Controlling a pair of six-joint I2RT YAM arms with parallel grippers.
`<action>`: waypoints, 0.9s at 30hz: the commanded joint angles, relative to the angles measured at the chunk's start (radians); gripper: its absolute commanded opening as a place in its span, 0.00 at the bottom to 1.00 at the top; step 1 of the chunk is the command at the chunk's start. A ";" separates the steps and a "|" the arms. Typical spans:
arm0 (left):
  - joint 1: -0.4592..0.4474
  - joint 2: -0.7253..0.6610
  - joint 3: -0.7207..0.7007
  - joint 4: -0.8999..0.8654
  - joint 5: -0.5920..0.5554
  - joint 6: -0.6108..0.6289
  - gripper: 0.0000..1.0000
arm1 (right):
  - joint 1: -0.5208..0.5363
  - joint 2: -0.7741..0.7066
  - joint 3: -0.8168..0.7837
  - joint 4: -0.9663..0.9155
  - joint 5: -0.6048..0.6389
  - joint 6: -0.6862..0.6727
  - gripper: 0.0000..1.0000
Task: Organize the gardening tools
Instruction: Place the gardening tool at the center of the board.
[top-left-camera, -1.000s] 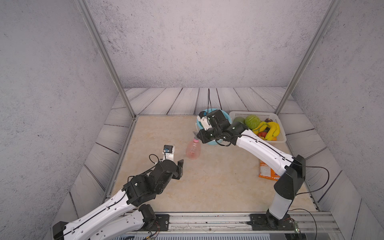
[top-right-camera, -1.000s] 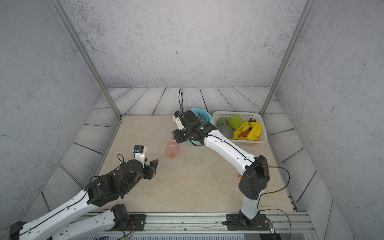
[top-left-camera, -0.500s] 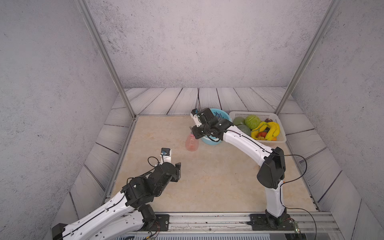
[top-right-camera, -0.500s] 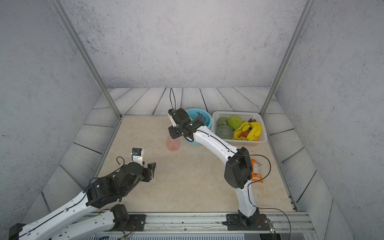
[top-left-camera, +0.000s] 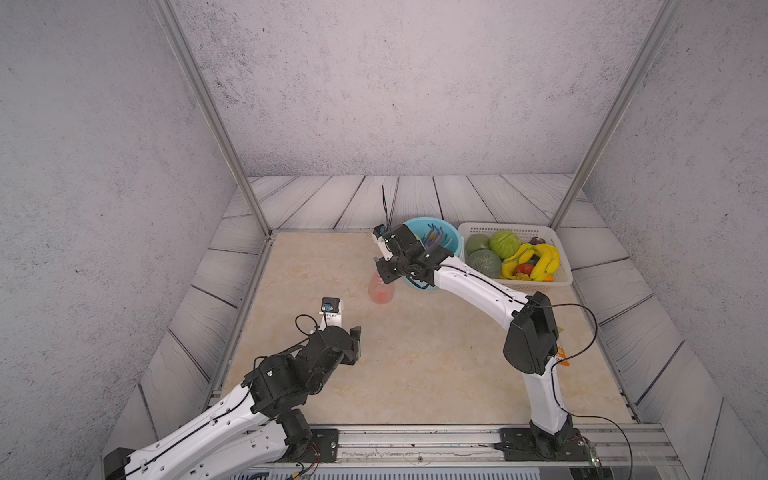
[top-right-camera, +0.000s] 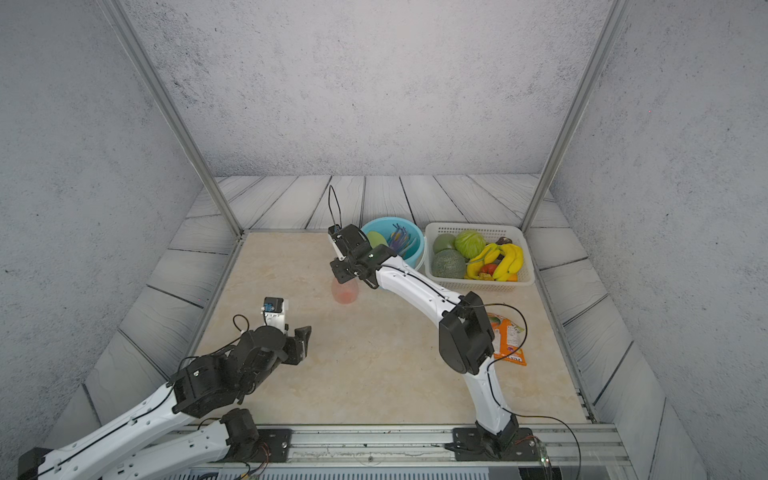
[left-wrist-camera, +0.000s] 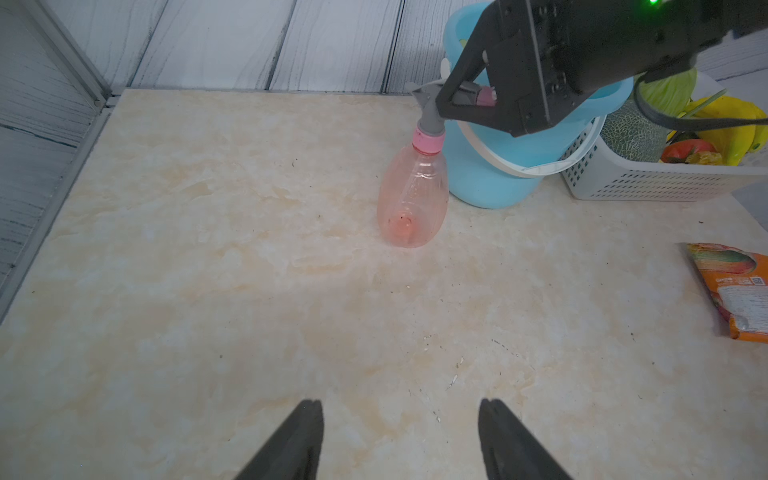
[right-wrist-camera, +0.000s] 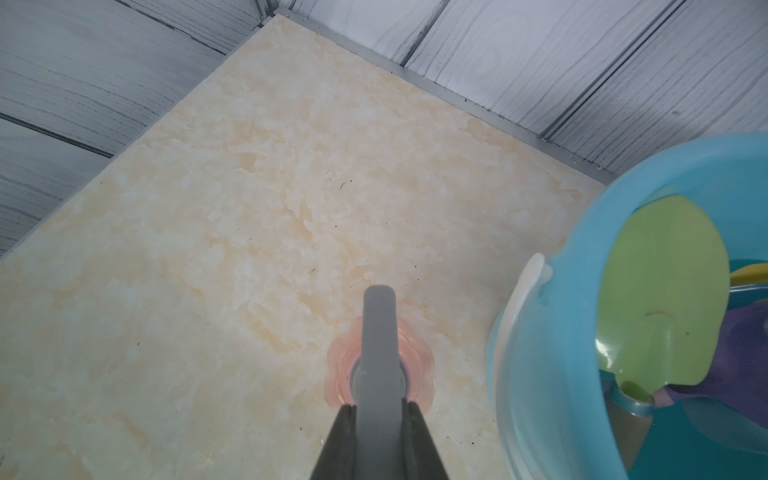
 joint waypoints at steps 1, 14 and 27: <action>0.007 -0.011 -0.016 -0.004 -0.017 -0.002 0.65 | 0.008 0.024 -0.027 0.054 0.031 -0.010 0.08; 0.010 -0.017 -0.023 0.001 -0.009 -0.007 0.65 | 0.021 0.024 -0.062 0.066 0.052 -0.016 0.40; 0.025 0.018 0.008 -0.003 0.017 -0.013 0.71 | 0.024 -0.102 -0.096 0.029 0.092 -0.013 0.60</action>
